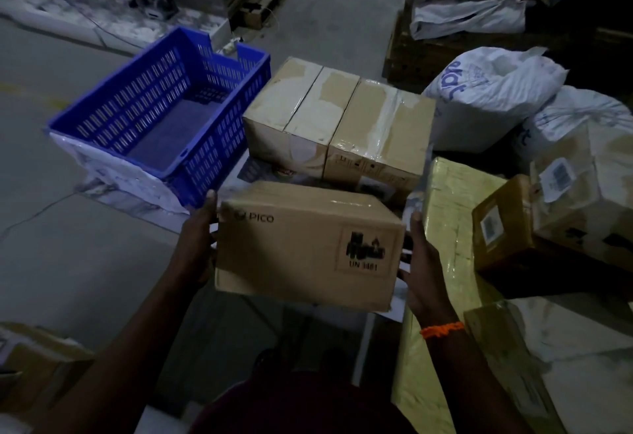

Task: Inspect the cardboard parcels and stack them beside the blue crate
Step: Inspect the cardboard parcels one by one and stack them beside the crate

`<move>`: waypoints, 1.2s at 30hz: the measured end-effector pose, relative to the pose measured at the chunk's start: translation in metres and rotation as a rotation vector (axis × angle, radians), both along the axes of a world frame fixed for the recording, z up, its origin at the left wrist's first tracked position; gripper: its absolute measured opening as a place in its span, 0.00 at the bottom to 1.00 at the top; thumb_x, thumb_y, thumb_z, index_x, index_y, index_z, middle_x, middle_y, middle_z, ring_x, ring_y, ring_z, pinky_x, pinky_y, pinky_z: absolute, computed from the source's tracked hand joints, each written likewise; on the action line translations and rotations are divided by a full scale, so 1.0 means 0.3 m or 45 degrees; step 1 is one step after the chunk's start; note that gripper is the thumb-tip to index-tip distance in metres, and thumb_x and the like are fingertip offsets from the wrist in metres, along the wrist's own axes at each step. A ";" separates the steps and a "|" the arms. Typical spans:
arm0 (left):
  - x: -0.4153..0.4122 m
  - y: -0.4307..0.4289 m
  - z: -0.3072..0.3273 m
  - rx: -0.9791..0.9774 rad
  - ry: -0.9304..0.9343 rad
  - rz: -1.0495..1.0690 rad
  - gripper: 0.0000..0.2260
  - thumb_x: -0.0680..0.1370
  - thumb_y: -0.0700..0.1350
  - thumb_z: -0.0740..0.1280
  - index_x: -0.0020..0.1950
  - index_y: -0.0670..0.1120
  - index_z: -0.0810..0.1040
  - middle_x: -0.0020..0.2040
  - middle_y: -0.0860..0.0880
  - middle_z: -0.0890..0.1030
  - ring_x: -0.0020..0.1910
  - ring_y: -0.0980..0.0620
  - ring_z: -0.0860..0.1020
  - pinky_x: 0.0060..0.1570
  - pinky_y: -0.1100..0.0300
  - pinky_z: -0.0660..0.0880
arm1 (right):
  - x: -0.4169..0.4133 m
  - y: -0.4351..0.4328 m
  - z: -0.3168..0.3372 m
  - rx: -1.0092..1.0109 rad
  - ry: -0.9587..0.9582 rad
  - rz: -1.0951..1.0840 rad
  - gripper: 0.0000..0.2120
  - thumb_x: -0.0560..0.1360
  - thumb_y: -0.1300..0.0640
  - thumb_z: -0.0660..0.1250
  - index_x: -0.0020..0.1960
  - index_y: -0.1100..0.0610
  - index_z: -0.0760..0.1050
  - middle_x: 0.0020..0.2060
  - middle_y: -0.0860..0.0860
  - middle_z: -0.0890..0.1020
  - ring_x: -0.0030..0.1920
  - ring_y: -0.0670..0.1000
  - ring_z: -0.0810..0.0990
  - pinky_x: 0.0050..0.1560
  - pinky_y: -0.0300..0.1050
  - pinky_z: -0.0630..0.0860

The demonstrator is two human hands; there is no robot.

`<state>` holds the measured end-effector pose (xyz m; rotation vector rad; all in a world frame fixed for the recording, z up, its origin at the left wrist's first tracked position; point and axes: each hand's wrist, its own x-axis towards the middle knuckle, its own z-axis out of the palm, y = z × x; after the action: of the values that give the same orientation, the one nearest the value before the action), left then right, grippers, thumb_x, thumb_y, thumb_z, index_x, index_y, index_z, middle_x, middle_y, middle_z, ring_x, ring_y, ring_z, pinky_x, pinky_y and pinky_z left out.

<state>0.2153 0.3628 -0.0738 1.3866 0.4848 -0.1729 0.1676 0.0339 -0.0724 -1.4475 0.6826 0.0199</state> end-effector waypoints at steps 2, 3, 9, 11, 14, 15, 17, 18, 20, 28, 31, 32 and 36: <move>-0.007 -0.013 -0.004 0.062 0.016 0.019 0.13 0.82 0.60 0.62 0.61 0.55 0.76 0.60 0.51 0.77 0.58 0.48 0.76 0.50 0.52 0.73 | -0.022 0.003 -0.014 0.003 0.046 0.008 0.18 0.80 0.34 0.60 0.54 0.45 0.81 0.50 0.51 0.85 0.52 0.51 0.82 0.46 0.49 0.77; -0.012 -0.013 -0.007 0.069 0.040 0.003 0.10 0.82 0.58 0.63 0.59 0.56 0.77 0.60 0.51 0.78 0.59 0.47 0.76 0.50 0.52 0.73 | -0.034 0.004 -0.016 0.004 0.044 0.028 0.15 0.81 0.37 0.61 0.55 0.44 0.81 0.50 0.51 0.85 0.52 0.51 0.82 0.47 0.49 0.76; -0.126 0.015 -0.081 0.128 0.116 -0.235 0.20 0.76 0.53 0.68 0.67 0.49 0.77 0.64 0.42 0.77 0.59 0.43 0.78 0.49 0.52 0.77 | -0.129 -0.077 -0.064 -0.044 -0.011 0.175 0.11 0.84 0.62 0.61 0.60 0.55 0.81 0.47 0.46 0.88 0.49 0.45 0.86 0.42 0.38 0.81; -0.189 0.001 -0.140 0.254 0.011 -0.300 0.15 0.79 0.43 0.65 0.65 0.44 0.77 0.62 0.43 0.77 0.56 0.47 0.79 0.45 0.58 0.79 | -0.174 -0.094 -0.103 -0.055 0.033 0.158 0.13 0.83 0.65 0.62 0.59 0.53 0.81 0.46 0.45 0.88 0.46 0.43 0.86 0.42 0.38 0.82; -0.255 -0.048 -0.193 0.278 0.103 -0.193 0.09 0.81 0.32 0.61 0.60 0.37 0.77 0.53 0.47 0.79 0.52 0.47 0.77 0.41 0.66 0.78 | -0.233 -0.108 -0.187 -0.073 0.109 0.121 0.16 0.80 0.69 0.64 0.61 0.53 0.82 0.42 0.47 0.88 0.42 0.51 0.84 0.43 0.45 0.77; -0.263 -0.064 -0.194 0.288 0.122 -0.159 0.09 0.82 0.31 0.61 0.60 0.36 0.77 0.51 0.48 0.79 0.50 0.48 0.77 0.39 0.69 0.77 | -0.245 -0.108 -0.207 -0.068 0.138 0.109 0.17 0.79 0.70 0.65 0.60 0.54 0.83 0.40 0.49 0.87 0.42 0.54 0.81 0.43 0.46 0.74; -0.254 -0.077 -0.198 0.260 0.167 -0.129 0.08 0.82 0.35 0.63 0.60 0.39 0.77 0.50 0.49 0.79 0.50 0.50 0.78 0.40 0.67 0.77 | -0.252 -0.106 -0.226 -0.086 0.172 0.100 0.15 0.79 0.69 0.67 0.57 0.52 0.83 0.42 0.48 0.87 0.45 0.53 0.82 0.45 0.48 0.76; -0.241 -0.074 -0.197 0.239 0.191 -0.114 0.08 0.82 0.39 0.65 0.60 0.39 0.77 0.51 0.48 0.80 0.52 0.49 0.78 0.42 0.63 0.77 | -0.246 -0.104 -0.224 -0.097 0.171 0.093 0.14 0.79 0.68 0.68 0.55 0.51 0.83 0.46 0.48 0.87 0.48 0.52 0.83 0.46 0.48 0.77; -0.197 -0.067 -0.192 0.222 0.230 -0.142 0.11 0.83 0.45 0.65 0.61 0.40 0.78 0.53 0.45 0.81 0.54 0.47 0.79 0.45 0.57 0.76 | -0.213 -0.107 -0.222 -0.108 0.159 0.094 0.11 0.80 0.64 0.69 0.58 0.52 0.82 0.51 0.50 0.87 0.51 0.50 0.84 0.48 0.48 0.79; 0.040 -0.099 -0.133 0.424 0.145 -0.383 0.18 0.81 0.54 0.67 0.70 0.50 0.75 0.60 0.50 0.80 0.57 0.50 0.80 0.49 0.52 0.77 | 0.070 -0.099 -0.228 -0.124 0.066 0.215 0.18 0.79 0.54 0.72 0.68 0.53 0.77 0.58 0.52 0.85 0.57 0.51 0.84 0.53 0.45 0.81; 0.071 -0.136 -0.106 0.365 0.184 -0.362 0.16 0.80 0.54 0.70 0.66 0.50 0.78 0.53 0.45 0.85 0.53 0.43 0.84 0.45 0.49 0.81 | 0.111 -0.082 -0.215 -0.153 0.033 0.244 0.18 0.78 0.52 0.73 0.67 0.52 0.79 0.58 0.50 0.86 0.58 0.50 0.84 0.63 0.52 0.80; 0.070 -0.142 -0.097 0.353 0.163 -0.339 0.16 0.80 0.54 0.70 0.65 0.51 0.78 0.53 0.46 0.85 0.52 0.43 0.84 0.45 0.49 0.81 | 0.111 -0.082 -0.207 -0.165 0.003 0.231 0.18 0.79 0.51 0.73 0.67 0.51 0.79 0.58 0.48 0.86 0.59 0.49 0.84 0.64 0.54 0.79; 0.050 -0.143 -0.045 0.278 0.025 -0.205 0.23 0.76 0.65 0.66 0.59 0.48 0.80 0.55 0.41 0.83 0.54 0.38 0.82 0.55 0.37 0.79 | 0.065 -0.087 -0.134 -0.143 -0.170 0.105 0.15 0.80 0.53 0.70 0.66 0.49 0.78 0.60 0.47 0.85 0.61 0.49 0.83 0.63 0.53 0.79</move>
<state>0.2304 0.3198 -0.0873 1.6403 0.4167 -0.2709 0.1869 0.0079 -0.1127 -1.5691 0.5214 -0.0519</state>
